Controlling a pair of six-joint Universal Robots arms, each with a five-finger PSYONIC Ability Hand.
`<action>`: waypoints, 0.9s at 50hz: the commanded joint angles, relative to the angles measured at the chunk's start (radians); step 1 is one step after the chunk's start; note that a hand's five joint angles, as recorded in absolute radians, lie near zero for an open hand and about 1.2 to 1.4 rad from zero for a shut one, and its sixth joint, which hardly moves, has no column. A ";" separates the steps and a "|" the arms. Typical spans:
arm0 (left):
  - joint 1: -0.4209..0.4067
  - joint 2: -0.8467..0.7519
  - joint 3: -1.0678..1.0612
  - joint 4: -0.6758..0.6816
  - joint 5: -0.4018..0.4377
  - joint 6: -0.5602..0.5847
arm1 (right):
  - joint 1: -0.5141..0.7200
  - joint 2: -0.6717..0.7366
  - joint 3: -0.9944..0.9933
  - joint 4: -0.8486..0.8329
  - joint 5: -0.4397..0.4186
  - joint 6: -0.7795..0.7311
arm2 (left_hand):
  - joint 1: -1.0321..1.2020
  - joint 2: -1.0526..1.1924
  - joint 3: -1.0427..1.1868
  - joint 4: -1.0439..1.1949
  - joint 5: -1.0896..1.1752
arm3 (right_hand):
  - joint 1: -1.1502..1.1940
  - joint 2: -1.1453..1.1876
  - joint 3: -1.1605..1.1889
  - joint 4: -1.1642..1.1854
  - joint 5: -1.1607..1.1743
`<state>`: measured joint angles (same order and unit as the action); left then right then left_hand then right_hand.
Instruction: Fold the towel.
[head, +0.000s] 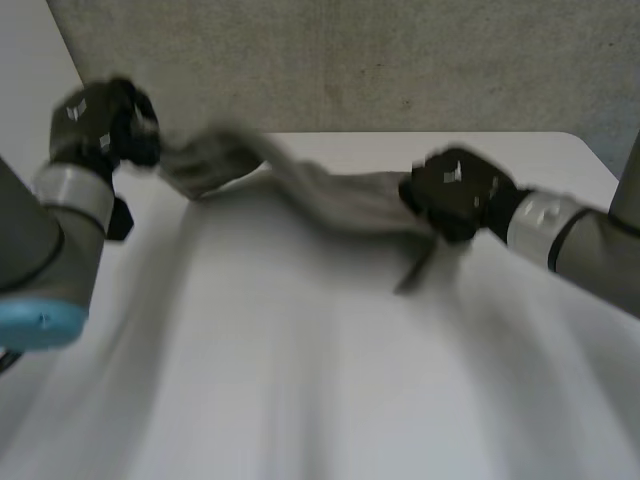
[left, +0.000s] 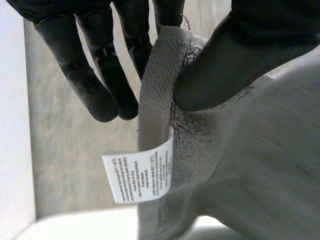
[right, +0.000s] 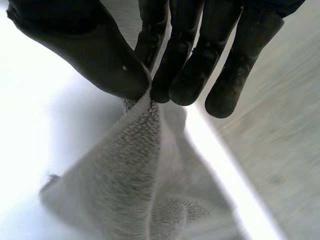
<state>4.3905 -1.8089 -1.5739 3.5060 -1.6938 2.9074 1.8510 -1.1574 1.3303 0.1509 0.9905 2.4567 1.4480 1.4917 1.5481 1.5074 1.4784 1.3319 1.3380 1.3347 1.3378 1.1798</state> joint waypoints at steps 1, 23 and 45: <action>0.060 -0.013 -0.170 0.178 0.022 0.006 | -0.010 0.044 0.127 0.050 0.005 -0.176 | -0.052 -0.095 -0.152 -0.111 -0.257 | 0.064 0.058 0.062 0.058 0.042; 0.090 0.053 -0.235 0.215 0.016 -0.014 | -0.010 -0.069 0.196 -0.059 0.146 0.185 | -0.052 -0.095 -0.152 -0.111 -0.257 | -0.313 -0.319 -0.316 -0.319 -0.336; 0.093 -0.006 -0.236 0.214 0.019 -0.014 | -0.056 -0.135 0.466 -0.270 0.284 0.387 | -0.052 -0.095 -0.152 -0.111 -0.257 | -1.068 -1.074 -1.070 -1.074 -1.090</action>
<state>4.4839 -1.8129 -1.8091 3.7199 -1.6750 2.8931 1.8220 -1.1571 1.6801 -0.0499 1.2977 2.7877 1.4473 1.4916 1.5487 1.5074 1.4785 0.3962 0.3843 0.3840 0.3729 0.1655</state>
